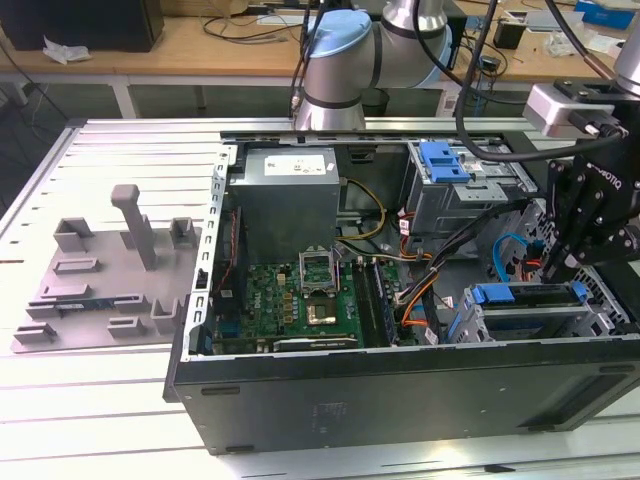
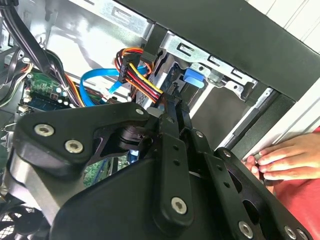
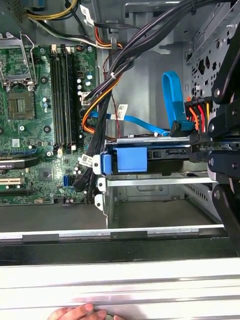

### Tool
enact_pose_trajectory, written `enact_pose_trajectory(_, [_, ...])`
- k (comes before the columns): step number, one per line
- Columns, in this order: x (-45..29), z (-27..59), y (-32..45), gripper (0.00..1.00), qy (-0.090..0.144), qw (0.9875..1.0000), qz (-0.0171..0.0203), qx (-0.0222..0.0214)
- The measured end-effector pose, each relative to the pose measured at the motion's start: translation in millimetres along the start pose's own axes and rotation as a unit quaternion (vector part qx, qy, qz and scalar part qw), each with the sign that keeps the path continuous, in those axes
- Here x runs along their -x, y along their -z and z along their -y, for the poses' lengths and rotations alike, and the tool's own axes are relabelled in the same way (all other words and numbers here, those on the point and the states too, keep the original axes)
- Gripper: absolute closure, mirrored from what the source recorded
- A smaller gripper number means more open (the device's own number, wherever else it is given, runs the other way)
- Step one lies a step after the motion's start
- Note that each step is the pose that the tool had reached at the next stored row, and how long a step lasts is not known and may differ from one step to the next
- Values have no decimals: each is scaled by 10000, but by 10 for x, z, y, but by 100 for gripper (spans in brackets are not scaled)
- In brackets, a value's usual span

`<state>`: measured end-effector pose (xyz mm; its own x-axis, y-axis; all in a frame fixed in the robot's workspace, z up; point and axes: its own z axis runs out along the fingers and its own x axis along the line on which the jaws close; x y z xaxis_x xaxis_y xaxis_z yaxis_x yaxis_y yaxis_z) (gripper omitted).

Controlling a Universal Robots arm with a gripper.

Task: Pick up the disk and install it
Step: 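Insert the first disk wire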

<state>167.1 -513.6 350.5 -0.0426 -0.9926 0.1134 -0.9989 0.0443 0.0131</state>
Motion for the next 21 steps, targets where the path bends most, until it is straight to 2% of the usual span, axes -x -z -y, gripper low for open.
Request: enact_pose_trajectory(21, [-12,0,-23,84,1,10000,0,0])
